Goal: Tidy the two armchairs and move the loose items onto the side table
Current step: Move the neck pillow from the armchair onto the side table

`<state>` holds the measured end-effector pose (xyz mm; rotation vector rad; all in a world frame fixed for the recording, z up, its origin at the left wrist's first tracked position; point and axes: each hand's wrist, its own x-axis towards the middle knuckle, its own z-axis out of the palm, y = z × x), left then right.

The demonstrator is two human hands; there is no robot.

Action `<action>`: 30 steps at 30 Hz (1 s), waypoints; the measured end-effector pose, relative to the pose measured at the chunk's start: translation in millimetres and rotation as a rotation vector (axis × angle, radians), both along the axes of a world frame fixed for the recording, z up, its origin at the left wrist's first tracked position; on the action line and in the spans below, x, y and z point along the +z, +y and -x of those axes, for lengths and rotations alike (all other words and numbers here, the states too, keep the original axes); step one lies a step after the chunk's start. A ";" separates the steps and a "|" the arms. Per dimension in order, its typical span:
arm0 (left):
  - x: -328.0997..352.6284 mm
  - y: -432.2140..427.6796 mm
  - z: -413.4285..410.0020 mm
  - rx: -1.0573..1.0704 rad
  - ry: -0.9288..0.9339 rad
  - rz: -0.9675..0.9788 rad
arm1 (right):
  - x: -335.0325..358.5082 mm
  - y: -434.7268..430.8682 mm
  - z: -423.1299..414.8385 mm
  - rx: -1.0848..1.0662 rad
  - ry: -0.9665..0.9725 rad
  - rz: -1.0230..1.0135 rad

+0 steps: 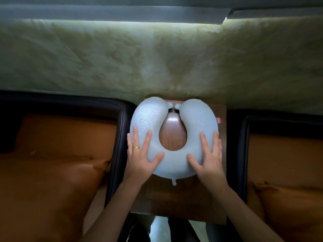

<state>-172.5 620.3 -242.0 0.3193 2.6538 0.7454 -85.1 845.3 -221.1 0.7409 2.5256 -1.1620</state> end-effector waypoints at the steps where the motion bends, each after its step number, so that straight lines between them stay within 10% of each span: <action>1: -1.5 3.5 0.7 0.021 -0.010 -0.016 | -2.3 -1.4 1.6 -0.003 -0.008 -0.001; 12: -16.0 22.2 20.1 0.002 0.013 0.226 | -17.9 15.2 32.3 0.121 -0.097 -0.054; 21: 36.3 31.8 62.5 -0.210 -0.357 0.490 | 13.1 23.1 61.0 0.198 -0.349 -0.097; 30: 71.4 -15.0 -29.2 -0.088 -0.184 0.115 | 34.4 1.1 9.5 0.041 -0.139 -0.042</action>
